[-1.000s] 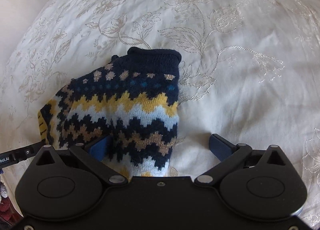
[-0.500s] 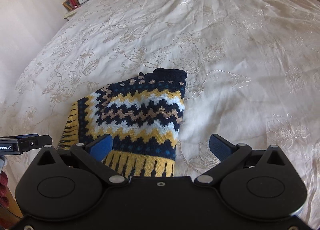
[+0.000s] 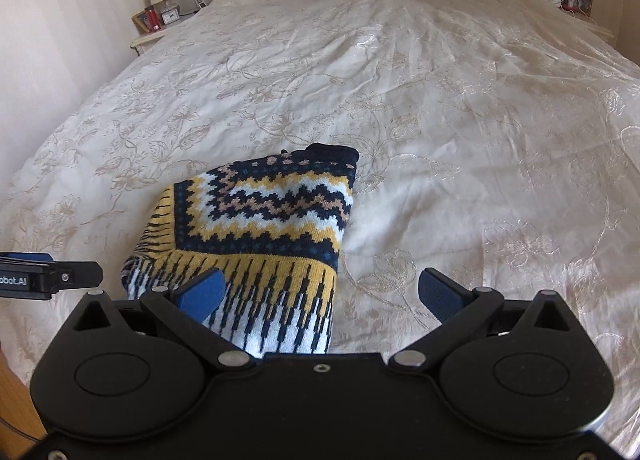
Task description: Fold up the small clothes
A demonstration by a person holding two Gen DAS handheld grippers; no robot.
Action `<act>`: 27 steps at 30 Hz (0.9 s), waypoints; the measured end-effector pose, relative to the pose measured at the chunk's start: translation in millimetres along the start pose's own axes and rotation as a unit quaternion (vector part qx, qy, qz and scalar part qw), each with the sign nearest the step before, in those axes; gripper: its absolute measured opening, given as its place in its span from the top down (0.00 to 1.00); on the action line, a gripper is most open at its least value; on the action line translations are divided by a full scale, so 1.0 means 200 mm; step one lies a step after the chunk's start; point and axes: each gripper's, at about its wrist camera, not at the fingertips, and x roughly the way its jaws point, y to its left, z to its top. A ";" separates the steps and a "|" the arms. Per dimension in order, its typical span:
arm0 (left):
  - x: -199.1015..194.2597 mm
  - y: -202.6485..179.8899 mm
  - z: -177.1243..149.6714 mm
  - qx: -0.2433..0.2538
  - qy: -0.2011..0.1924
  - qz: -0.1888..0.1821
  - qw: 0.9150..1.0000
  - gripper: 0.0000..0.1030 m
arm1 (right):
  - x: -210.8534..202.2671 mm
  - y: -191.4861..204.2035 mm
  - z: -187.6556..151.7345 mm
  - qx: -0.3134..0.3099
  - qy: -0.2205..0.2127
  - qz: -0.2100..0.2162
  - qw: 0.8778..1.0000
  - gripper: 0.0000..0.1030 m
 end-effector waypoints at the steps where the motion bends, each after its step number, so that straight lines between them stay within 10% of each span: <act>1: -0.03 -0.02 -0.01 -0.004 0.000 0.002 1.000 0.02 | -0.03 -0.01 -0.01 0.001 -0.003 0.003 1.000 0.01; 11: -0.32 -0.16 -0.09 0.010 -0.048 0.085 0.995 0.02 | -0.34 0.04 -0.12 -0.015 -0.059 -0.015 0.998 0.01; 27: -0.56 -0.21 -0.30 0.031 -0.071 0.077 0.994 0.02 | -0.58 0.12 -0.28 0.032 -0.060 0.001 0.998 0.01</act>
